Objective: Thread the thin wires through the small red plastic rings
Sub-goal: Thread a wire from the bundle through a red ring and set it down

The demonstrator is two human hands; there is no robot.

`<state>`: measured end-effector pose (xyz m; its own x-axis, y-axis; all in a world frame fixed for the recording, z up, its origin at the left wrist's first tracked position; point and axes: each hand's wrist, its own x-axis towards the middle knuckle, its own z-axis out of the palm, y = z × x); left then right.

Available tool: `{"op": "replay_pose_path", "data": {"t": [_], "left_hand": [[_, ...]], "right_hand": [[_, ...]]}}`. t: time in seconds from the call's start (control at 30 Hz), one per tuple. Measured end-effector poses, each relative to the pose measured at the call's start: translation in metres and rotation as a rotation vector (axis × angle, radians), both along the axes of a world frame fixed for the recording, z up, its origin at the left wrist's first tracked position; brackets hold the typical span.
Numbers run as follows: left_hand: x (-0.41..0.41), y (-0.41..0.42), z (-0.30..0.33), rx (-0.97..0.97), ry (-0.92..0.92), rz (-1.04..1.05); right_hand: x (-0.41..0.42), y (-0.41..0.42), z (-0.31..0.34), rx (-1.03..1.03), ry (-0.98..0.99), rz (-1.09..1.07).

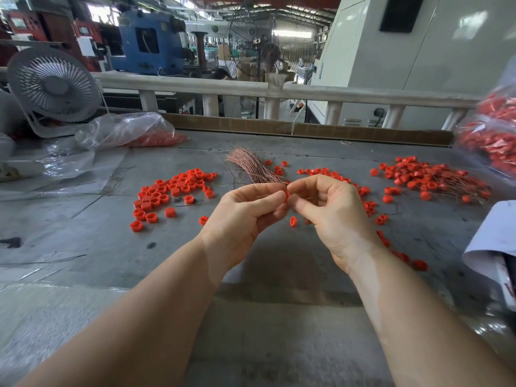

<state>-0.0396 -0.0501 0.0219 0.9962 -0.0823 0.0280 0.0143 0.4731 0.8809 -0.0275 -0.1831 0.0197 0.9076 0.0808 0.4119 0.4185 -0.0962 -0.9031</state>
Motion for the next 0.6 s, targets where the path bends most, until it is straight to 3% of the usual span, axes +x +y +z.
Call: {"op": "replay_pose_path", "data": {"t": [0.2,0.6], "left_hand": [[-0.0005,0.0,0.0004,0.042,-0.025,0.069],[0.0024,-0.0005,0.002,-0.088,0.038,0.009]], "right_hand": [[-0.0005,0.001,0.0004,-0.054,-0.01,-0.02],[-0.0006,-0.0011,0.0028,0.021,0.01,-0.009]]}}
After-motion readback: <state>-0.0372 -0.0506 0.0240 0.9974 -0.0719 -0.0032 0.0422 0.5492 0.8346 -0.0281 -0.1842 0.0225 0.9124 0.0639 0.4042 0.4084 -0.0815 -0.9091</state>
